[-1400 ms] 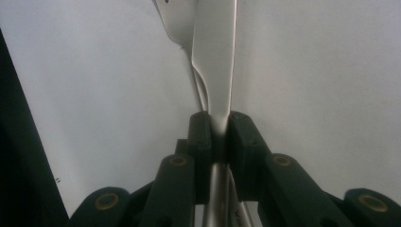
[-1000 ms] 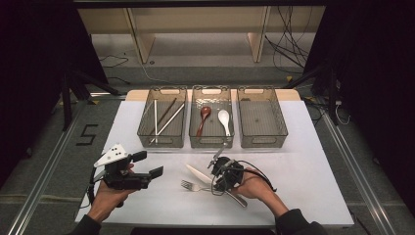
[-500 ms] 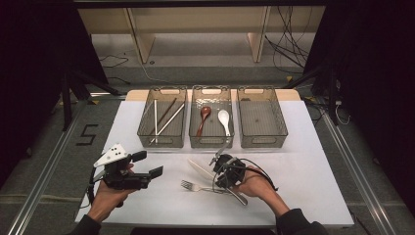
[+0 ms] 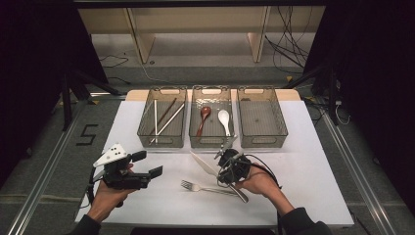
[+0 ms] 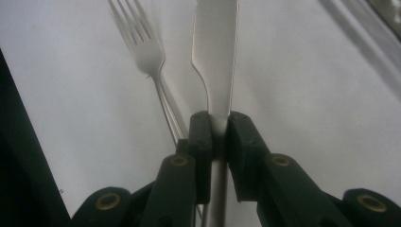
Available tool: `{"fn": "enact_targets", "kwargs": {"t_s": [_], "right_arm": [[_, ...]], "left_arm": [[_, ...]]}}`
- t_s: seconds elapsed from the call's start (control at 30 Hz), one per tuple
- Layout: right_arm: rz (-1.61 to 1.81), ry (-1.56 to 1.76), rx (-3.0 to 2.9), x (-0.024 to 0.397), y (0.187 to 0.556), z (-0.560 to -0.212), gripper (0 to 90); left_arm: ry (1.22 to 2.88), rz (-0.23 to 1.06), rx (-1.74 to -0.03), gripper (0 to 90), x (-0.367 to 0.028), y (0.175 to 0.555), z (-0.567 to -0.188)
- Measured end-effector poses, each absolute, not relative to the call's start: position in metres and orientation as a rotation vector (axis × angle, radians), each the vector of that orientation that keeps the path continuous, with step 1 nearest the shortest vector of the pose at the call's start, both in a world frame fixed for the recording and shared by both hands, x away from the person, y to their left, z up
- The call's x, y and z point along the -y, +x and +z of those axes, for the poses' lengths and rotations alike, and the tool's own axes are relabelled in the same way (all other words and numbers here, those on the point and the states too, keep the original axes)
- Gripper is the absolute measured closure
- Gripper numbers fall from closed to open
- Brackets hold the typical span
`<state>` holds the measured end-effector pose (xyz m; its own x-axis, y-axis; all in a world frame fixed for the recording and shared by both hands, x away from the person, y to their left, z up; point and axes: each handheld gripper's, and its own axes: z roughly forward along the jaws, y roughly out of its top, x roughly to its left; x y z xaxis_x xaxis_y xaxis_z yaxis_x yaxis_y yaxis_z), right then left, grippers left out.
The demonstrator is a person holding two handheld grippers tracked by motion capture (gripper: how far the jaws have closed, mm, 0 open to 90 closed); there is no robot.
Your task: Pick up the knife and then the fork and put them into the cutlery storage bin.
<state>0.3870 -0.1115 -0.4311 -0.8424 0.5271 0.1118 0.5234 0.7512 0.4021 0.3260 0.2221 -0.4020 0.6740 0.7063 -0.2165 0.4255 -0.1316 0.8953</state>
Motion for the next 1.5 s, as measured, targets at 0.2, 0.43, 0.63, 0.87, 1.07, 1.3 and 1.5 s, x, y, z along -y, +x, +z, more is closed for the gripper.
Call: {"fn": "enact_targets", "kwargs": {"t_s": [0.2,0.43,0.63,0.87,1.07,1.3,1.5], "right_arm": [[0.741,0.925,-2.891,0.121,0.391,-0.420,81.2],[0.808,0.976,-2.833,0.138,0.398,-0.407,81.2],[0.864,1.034,-2.782,0.153,0.406,-0.398,81.2],[0.942,1.114,-2.719,0.168,0.418,-0.388,81.2],[0.977,1.158,-2.670,0.175,0.430,-0.380,81.2],[1.004,1.218,-2.597,0.184,0.445,-0.369,81.2],[1.017,1.251,-2.549,0.191,0.459,-0.361,81.2]], "left_arm": [[1.756,0.310,-0.914,11.9,-0.222,0.326,-0.402],[1.758,0.310,-0.916,11.8,-0.223,0.327,-0.402],[1.756,0.311,-0.919,11.8,-0.224,0.327,-0.402],[1.749,0.311,-0.925,11.8,-0.225,0.328,-0.402],[1.747,0.314,-0.929,11.8,-0.226,0.328,-0.402],[1.745,0.313,-0.928,11.8,-0.226,0.328,-0.402],[1.746,0.318,-0.930,11.8,-0.226,0.328,-0.402]]}}
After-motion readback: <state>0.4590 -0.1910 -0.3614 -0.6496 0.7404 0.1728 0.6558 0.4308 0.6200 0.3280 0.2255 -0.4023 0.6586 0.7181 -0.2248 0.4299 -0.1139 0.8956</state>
